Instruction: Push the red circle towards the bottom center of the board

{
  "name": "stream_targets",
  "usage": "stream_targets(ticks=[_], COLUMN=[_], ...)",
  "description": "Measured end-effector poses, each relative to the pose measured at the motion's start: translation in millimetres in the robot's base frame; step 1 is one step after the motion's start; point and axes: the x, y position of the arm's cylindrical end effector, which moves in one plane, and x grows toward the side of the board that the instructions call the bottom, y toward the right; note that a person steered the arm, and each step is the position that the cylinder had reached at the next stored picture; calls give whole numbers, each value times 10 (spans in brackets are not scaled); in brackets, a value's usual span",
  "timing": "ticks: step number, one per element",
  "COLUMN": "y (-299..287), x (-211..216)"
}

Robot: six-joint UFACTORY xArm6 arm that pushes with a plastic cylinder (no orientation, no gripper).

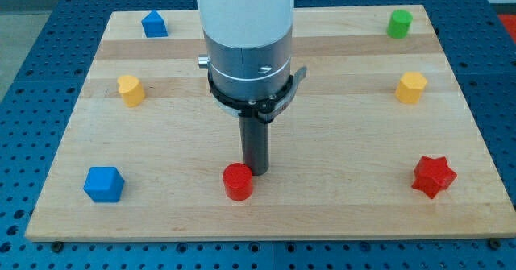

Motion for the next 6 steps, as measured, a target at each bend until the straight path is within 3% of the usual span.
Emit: stream_targets(ticks=[2, 3, 4, 6], y=[-198, -757, -1128, -1145], x=[-225, -248, -32, 230])
